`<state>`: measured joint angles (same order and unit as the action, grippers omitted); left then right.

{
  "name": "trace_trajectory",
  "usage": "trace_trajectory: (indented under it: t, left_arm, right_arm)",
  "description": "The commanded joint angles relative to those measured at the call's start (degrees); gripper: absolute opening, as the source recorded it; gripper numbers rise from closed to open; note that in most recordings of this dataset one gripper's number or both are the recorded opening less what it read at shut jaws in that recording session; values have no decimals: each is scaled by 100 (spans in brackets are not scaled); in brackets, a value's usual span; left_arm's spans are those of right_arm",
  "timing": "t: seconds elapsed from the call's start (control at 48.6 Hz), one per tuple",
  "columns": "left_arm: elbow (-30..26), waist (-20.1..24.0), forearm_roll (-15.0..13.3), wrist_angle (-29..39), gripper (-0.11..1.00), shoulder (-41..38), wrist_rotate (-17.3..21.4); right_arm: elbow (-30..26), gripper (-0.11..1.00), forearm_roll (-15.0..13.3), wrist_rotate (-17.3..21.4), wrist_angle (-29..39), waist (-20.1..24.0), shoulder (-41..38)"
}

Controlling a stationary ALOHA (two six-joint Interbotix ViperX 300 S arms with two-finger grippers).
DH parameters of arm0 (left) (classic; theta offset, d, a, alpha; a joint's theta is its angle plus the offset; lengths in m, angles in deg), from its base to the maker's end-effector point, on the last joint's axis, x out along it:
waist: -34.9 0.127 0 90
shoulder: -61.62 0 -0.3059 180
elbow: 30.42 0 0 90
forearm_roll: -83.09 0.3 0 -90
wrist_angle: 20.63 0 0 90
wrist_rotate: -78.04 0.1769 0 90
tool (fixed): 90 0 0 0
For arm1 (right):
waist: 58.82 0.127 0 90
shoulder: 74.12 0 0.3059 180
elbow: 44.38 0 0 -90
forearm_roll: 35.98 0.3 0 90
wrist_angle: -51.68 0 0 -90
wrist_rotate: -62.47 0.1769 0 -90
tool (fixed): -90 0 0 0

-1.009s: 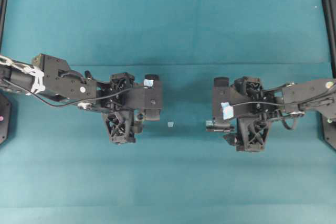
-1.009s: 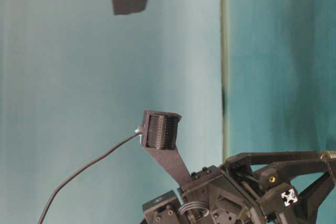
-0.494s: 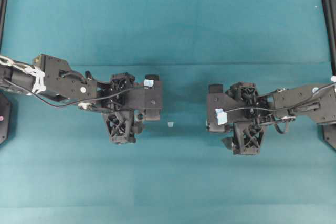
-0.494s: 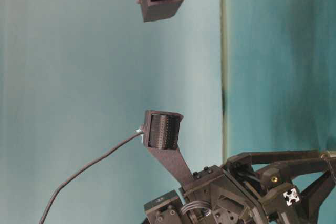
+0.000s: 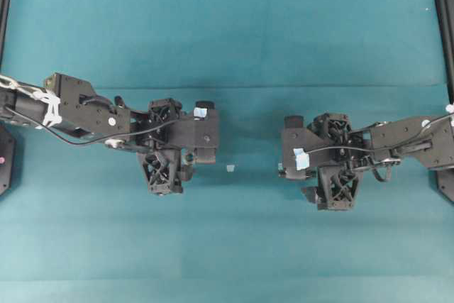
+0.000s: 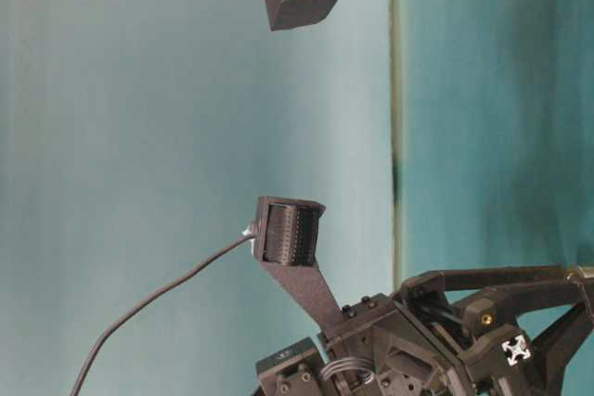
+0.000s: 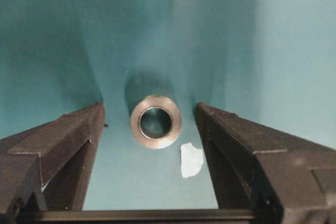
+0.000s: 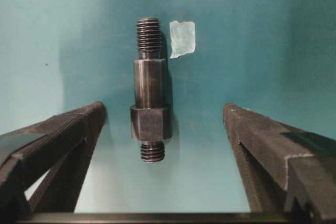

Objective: Insert the washer onto the shaft with both hands.
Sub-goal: 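Center left gripper over washer and right gripper over shaft, then close left gripper on washer and right gripper on shaft hex collar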

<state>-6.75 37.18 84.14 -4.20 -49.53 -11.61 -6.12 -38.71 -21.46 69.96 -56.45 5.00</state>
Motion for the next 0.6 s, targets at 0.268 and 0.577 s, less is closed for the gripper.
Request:
trace_trajectory:
  t: [0.268,0.577]
  left_arm:
    - [62,-9,18,-9,78,70,-9]
    - [70,-9,18,-9,78,70,9]
  right_arm:
    - [0,78,-9,26,44,-18,44]
    - [0,78,-9,26,167,-26,141]
